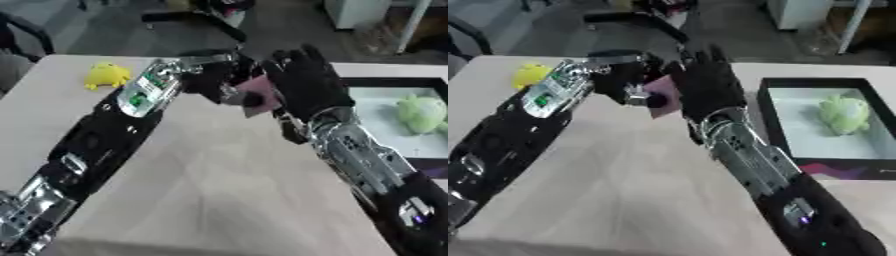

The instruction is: Pick up the objects with one hand, pass them to the other hand, and then place them into the box on the other side of the table.

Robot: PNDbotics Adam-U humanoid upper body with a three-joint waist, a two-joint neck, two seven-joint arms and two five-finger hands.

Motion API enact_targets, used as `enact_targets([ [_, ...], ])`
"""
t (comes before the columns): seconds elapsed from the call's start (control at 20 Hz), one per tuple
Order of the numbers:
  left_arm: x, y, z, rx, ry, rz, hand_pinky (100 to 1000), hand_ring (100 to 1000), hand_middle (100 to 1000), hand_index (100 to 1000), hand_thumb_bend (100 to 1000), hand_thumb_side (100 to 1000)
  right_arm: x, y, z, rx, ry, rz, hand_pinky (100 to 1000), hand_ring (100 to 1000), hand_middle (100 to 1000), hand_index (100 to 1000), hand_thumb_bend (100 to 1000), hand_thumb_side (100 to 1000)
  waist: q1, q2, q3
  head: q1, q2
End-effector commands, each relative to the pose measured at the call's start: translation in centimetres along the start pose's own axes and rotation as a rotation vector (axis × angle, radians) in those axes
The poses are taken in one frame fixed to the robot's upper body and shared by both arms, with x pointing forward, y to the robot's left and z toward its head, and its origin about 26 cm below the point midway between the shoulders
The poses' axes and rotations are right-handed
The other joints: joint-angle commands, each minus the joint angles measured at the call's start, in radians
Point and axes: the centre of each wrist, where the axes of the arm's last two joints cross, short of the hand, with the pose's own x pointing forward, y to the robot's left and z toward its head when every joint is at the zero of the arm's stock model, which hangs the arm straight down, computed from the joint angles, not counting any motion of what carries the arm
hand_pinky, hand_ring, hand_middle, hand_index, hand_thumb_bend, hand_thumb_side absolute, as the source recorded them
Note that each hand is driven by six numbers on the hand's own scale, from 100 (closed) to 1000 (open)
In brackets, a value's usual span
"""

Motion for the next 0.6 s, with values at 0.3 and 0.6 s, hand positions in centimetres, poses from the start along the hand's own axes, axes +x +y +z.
enact_targets([
  [0.3, 1.9, 0.8, 0.0, -0.007, -0.033, -0.051, 771, 537, 493, 589, 209, 320, -0.3, -0.4, 0.0, -0.122, 0.009, -0.025, 1000, 838, 821, 457, 100, 189, 0.000, -0.015, -0.001, 0.001, 0.006],
  [0.6, 1.1, 1.0, 0.2, -0.006, -0.013, -0.052, 776, 552, 511, 611, 231, 335, -0.4, -0.3, -0.1, -0.165, 0.016, -0.055, 1000, 831, 818, 435, 100, 208, 0.001, -0.015, -0.004, 0.000, 0.006],
])
